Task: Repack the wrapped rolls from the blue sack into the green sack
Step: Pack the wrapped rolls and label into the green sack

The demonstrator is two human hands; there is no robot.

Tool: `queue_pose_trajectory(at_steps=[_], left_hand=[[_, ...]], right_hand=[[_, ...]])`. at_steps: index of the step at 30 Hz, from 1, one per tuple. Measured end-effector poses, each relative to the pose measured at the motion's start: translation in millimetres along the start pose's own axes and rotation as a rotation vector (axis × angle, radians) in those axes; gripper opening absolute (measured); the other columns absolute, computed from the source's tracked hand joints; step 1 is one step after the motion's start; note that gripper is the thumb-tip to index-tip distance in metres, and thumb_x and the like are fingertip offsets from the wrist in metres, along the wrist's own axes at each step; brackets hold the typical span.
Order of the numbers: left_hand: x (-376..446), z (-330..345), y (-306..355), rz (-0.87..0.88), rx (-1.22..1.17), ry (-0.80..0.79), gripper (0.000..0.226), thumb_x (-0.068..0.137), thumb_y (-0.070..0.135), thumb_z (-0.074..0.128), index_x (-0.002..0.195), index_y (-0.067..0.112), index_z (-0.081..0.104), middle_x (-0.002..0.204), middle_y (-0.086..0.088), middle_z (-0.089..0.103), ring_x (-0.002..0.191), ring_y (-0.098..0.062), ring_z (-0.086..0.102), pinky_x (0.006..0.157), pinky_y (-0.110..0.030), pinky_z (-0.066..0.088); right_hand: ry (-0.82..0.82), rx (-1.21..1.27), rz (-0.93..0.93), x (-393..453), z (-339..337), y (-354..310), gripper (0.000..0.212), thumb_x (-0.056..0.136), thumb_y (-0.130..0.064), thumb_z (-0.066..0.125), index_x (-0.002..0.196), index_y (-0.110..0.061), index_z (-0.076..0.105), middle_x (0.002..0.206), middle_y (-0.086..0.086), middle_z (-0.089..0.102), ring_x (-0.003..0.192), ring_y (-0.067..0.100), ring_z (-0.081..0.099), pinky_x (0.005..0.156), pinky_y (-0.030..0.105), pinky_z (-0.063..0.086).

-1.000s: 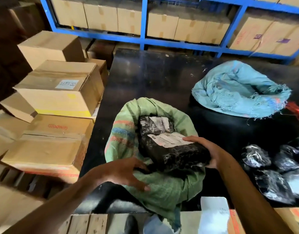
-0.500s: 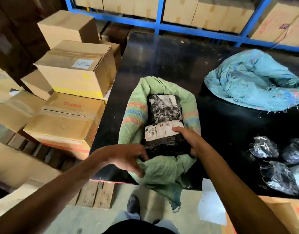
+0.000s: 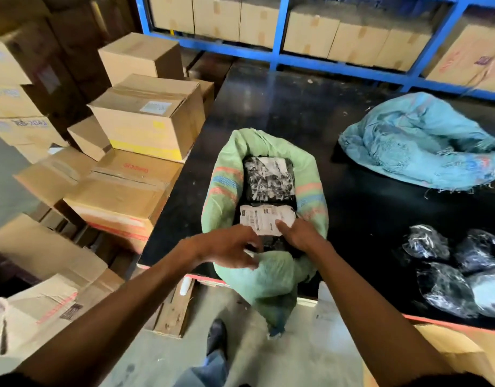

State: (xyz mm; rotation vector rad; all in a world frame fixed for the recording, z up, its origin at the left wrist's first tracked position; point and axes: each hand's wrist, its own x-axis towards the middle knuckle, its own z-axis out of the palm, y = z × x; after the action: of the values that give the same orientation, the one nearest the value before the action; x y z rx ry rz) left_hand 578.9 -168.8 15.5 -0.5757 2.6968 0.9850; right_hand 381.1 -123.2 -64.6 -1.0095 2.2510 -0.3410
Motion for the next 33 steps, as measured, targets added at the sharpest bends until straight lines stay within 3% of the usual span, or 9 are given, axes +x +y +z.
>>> queue_pose_trajectory(at_steps=[2, 4, 7, 11, 14, 20, 24, 27, 33], left_hand=[[8, 17, 10, -0.087, 0.150, -0.014, 0.052, 0.080, 0.046, 0.067, 0.118, 0.012, 0.058, 0.116, -0.006, 0.062, 0.104, -0.023, 0.058, 0.086, -0.033, 0.049], [17, 33, 21, 0.011, 0.264, -0.001, 0.033, 0.084, 0.031, 0.064, 0.105, 0.007, 0.062, 0.105, -0.012, 0.064, 0.092, -0.026, 0.058, 0.073, -0.032, 0.046], [14, 17, 17, 0.141, 0.071, -0.069, 0.018, 0.086, 0.017, 0.064, 0.096, 0.003, 0.068, 0.091, -0.007, 0.068, 0.078, -0.009, 0.053, 0.071, -0.027, 0.043], [-2, -23, 3, 0.203, -0.128, -0.131, 0.025, 0.087, 0.020, 0.066, 0.071, 0.001, 0.062, 0.063, -0.002, 0.054, 0.057, -0.004, 0.045, 0.061, -0.022, 0.040], [3, -22, -5, 0.046, -0.195, -0.170, 0.019, 0.089, 0.034, 0.063, 0.085, 0.017, 0.069, 0.078, 0.013, 0.063, 0.072, 0.001, 0.056, 0.077, -0.019, 0.047], [58, -31, -53, -0.205, -0.241, 0.369, 0.019, 0.091, 0.021, 0.060, 0.108, 0.011, 0.063, 0.105, -0.008, 0.067, 0.096, -0.021, 0.063, 0.087, -0.039, 0.052], [95, -49, -71, -0.336, 0.194, 0.557, 0.051, 0.089, 0.026, 0.057, 0.136, 0.009, 0.042, 0.138, -0.017, 0.042, 0.130, -0.033, 0.037, 0.106, -0.041, 0.032], [118, -73, -90, -0.665, 0.137, 0.547, 0.079, 0.086, 0.037, 0.059, 0.146, 0.007, 0.016, 0.142, -0.022, 0.033, 0.132, -0.040, 0.033, 0.106, -0.048, 0.032], [138, -132, -93, -0.277, 0.269, 0.733, 0.036, 0.084, 0.016, 0.057, 0.119, 0.008, 0.054, 0.112, -0.017, 0.052, 0.106, -0.037, 0.051, 0.078, -0.046, 0.044]], right_hand=[[-0.101, -0.074, 0.000, 0, -9, 1, 0.066, 0.096, -0.056, 0.034, 0.135, -0.005, 0.048, 0.138, 0.018, 0.051, 0.122, 0.033, 0.050, 0.098, 0.033, 0.039], [-0.146, -0.116, -0.032, -2, -13, 7, 0.062, 0.094, -0.054, 0.042, 0.135, -0.008, 0.050, 0.136, 0.015, 0.053, 0.119, 0.031, 0.053, 0.097, 0.032, 0.040], [-0.066, -0.173, -0.134, -3, -10, 19, 0.056, 0.089, -0.048, 0.057, 0.130, -0.011, 0.054, 0.127, 0.014, 0.061, 0.111, 0.029, 0.058, 0.091, 0.031, 0.046], [-0.065, -0.342, -0.088, -6, -10, 7, 0.063, 0.093, -0.053, 0.044, 0.129, -0.002, 0.052, 0.129, 0.018, 0.058, 0.115, 0.032, 0.056, 0.094, 0.033, 0.044], [-0.147, -0.443, -0.078, -3, -21, -6, 0.058, 0.095, -0.046, 0.046, 0.131, -0.001, 0.049, 0.133, 0.017, 0.054, 0.119, 0.031, 0.052, 0.095, 0.033, 0.041], [0.206, -0.237, -0.191, 27, -48, -48, 0.032, 0.093, -0.026, 0.051, 0.113, -0.003, 0.057, 0.116, 0.019, 0.061, 0.103, 0.035, 0.059, 0.076, 0.032, 0.044], [0.093, -0.059, -0.183, 63, -55, -51, 0.050, 0.090, -0.038, 0.055, 0.130, -0.008, 0.045, 0.130, 0.017, 0.055, 0.115, 0.034, 0.053, 0.093, 0.036, 0.045], [0.045, -0.139, -0.142, 82, -41, -44, 0.085, 0.078, -0.055, 0.065, 0.143, -0.014, 0.029, 0.143, 0.018, 0.042, 0.127, 0.034, 0.044, 0.103, 0.040, 0.040], [0.162, -0.275, -0.073, 97, -22, -39, 0.100, 0.069, -0.072, 0.062, 0.146, -0.024, 0.021, 0.150, 0.024, 0.026, 0.136, 0.038, 0.030, 0.109, 0.047, 0.030]])
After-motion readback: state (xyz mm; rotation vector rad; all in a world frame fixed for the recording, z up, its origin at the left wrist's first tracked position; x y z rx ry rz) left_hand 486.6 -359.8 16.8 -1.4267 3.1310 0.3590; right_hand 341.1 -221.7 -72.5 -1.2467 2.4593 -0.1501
